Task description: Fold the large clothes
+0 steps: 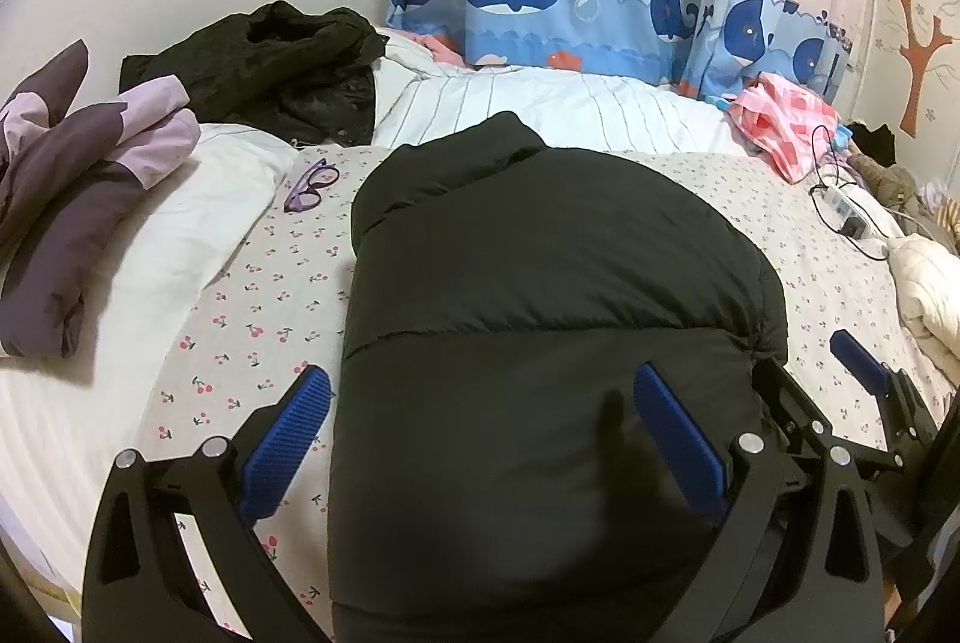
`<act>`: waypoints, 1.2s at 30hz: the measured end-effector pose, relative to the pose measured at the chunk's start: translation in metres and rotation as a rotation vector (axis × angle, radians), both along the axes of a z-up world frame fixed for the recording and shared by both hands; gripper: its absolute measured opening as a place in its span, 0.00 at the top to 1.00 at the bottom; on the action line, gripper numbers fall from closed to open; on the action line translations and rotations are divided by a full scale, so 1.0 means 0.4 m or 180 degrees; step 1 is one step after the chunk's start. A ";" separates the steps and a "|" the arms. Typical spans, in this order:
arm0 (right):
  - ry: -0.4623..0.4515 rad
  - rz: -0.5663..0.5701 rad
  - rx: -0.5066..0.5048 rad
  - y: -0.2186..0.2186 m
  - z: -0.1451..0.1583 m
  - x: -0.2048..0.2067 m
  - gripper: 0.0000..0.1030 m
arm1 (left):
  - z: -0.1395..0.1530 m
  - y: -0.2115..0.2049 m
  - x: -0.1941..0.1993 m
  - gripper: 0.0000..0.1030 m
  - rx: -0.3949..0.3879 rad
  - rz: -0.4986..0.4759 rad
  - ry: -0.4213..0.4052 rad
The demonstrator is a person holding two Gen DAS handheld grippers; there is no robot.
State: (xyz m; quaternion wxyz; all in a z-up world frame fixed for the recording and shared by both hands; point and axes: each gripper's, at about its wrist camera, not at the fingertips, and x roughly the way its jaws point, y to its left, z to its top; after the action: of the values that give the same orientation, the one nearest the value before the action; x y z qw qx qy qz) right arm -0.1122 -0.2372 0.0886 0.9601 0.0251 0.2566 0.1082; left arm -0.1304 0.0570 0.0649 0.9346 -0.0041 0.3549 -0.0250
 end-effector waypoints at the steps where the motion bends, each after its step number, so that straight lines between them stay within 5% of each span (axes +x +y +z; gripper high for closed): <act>1: 0.0000 -0.0004 -0.0001 0.000 0.001 0.001 0.06 | 0.000 0.000 0.002 0.06 0.0003 -0.0005 0.0004; 36: 0.0062 0.0003 -0.0016 0.014 -0.004 0.010 0.06 | -0.008 -0.003 0.008 0.06 0.0029 -0.0011 0.0044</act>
State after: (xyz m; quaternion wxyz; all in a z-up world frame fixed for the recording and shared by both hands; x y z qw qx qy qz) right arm -0.1082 -0.2318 0.0868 0.9576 0.0237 0.2663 0.1077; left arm -0.1270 0.0557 0.0618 0.9321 0.0007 0.3614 -0.0249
